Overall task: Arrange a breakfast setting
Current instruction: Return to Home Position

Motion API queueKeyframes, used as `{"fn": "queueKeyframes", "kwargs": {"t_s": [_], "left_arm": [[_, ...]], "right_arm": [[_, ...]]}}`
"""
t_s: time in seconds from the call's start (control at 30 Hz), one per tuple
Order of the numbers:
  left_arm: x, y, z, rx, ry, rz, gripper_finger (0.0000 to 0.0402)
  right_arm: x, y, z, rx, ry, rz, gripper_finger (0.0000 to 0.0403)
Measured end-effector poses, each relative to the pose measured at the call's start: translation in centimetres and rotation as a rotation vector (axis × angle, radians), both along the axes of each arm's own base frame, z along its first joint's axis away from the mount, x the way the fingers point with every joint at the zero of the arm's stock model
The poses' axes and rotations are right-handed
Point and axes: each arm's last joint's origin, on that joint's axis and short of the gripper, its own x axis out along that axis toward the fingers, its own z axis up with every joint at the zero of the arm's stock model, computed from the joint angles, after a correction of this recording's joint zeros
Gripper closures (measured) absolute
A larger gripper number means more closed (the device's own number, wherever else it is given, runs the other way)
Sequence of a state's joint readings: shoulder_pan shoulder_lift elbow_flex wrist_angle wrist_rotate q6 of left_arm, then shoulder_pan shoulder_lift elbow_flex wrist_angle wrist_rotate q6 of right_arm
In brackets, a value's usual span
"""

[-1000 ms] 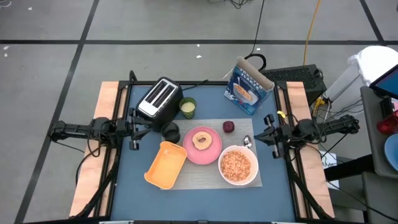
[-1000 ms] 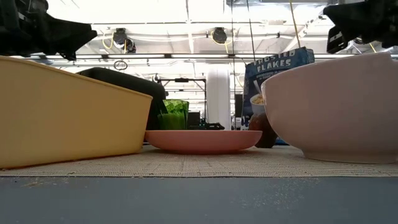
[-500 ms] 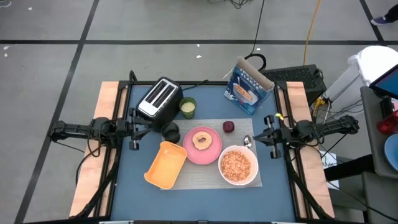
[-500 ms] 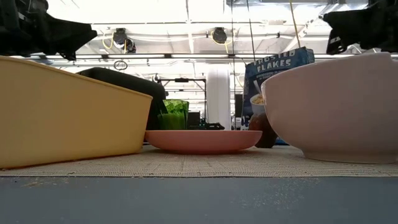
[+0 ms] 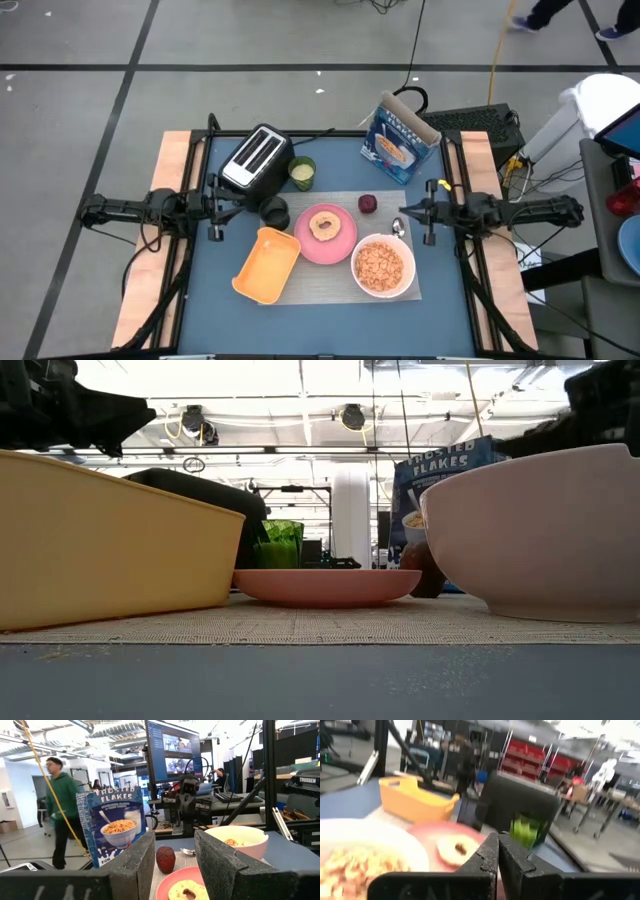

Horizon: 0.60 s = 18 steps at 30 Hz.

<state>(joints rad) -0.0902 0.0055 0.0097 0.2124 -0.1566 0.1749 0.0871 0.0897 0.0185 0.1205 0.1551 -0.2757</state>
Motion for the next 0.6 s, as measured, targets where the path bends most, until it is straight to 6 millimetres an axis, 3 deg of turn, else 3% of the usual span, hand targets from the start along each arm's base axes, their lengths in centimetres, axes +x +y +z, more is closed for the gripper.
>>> {"fn": "queueKeyframes", "kwargs": {"t_s": [0.6], "left_arm": [[0.0, 0.0, 0.01, 0.0, -0.001, 0.0, 0.0256]], "right_arm": [[0.09, 0.0, -0.91, 0.074, 0.091, 0.035, 0.0401]]}}
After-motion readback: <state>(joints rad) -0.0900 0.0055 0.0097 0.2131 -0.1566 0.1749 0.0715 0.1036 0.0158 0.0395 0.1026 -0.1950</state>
